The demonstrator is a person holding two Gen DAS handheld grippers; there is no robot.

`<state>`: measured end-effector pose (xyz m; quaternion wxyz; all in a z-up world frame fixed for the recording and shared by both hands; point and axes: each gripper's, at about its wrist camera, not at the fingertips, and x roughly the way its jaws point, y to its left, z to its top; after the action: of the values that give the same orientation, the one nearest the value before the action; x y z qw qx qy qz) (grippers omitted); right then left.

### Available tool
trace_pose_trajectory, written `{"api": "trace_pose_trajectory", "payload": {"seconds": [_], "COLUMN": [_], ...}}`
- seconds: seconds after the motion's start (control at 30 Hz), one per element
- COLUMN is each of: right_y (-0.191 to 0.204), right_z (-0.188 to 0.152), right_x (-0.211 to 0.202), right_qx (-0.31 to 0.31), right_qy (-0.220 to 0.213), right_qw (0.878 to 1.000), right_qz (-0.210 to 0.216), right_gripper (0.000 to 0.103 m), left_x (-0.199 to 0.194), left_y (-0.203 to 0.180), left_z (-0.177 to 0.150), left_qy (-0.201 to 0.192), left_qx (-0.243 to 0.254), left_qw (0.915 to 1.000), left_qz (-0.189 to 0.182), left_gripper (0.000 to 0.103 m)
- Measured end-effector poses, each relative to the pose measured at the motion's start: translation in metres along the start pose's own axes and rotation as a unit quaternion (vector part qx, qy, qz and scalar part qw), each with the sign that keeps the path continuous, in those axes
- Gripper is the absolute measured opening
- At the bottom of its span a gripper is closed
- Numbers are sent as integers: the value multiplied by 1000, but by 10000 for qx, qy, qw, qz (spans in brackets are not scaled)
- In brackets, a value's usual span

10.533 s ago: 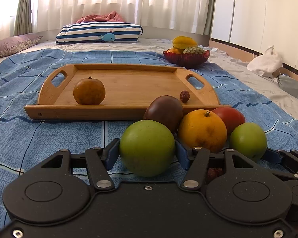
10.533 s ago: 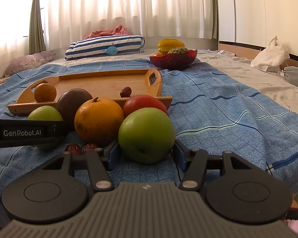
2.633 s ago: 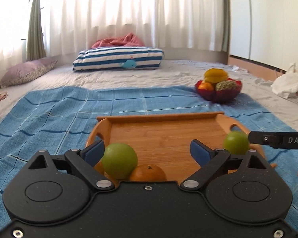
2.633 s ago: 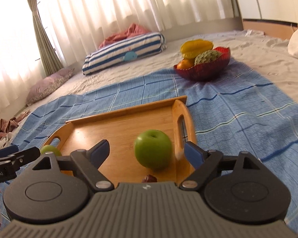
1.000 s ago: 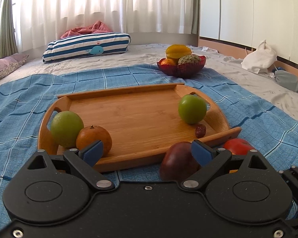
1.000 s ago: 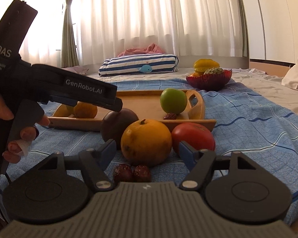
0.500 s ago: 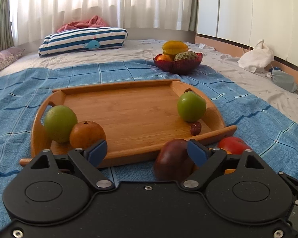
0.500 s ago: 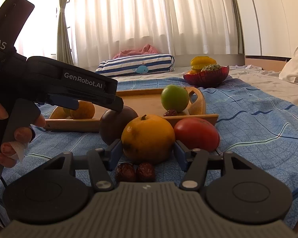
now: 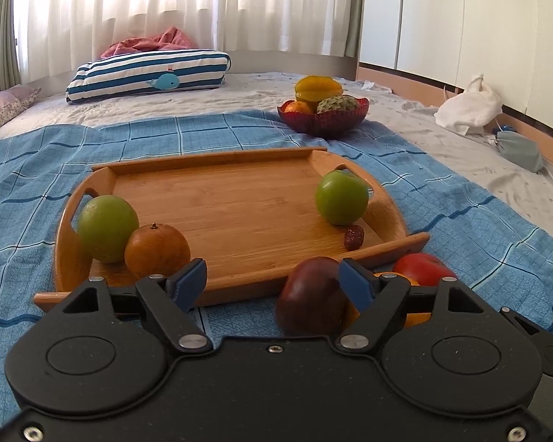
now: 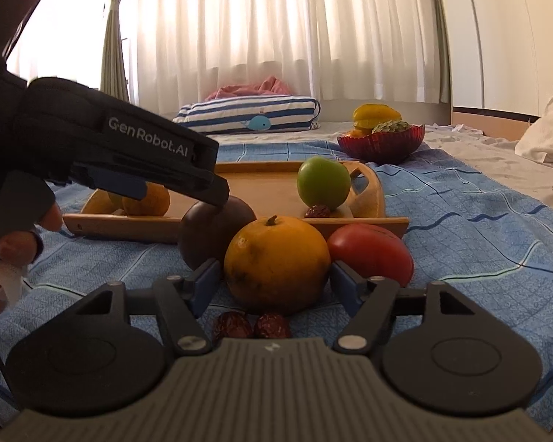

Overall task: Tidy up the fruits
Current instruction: 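Close the left tool on the dark red plum while the right tool grasps the orange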

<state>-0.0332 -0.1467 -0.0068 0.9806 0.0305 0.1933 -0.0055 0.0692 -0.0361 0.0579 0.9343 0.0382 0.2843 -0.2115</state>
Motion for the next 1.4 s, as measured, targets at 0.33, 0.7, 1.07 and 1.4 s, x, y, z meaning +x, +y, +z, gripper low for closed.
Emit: {"api": "trace_pose_trajectory", "payload": {"seconds": [0.33, 0.7, 1.07, 1.4], "right_y": [-3, -23, -29, -19], "right_z": [2, 3, 6, 0], "right_x": [2, -35, -51, -49], "right_qx": [99, 626, 349, 18], "right_qy": [111, 15, -258, -249], "right_qw": [9999, 9980, 9978, 9983], "right_qz": [-71, -122, -506, -522], "right_gripper": [65, 64, 60, 69], "left_x": [-4, -7, 2, 18], "left_y": [1, -6, -29, -39], "left_z": [-2, -11, -20, -20], "left_qy": [-22, -91, 56, 119], "left_qx": [-7, 273, 624, 615], "left_qw": [10000, 9996, 9978, 9978], "left_qz": [86, 60, -231, -204], "left_gripper": [77, 69, 65, 61]}}
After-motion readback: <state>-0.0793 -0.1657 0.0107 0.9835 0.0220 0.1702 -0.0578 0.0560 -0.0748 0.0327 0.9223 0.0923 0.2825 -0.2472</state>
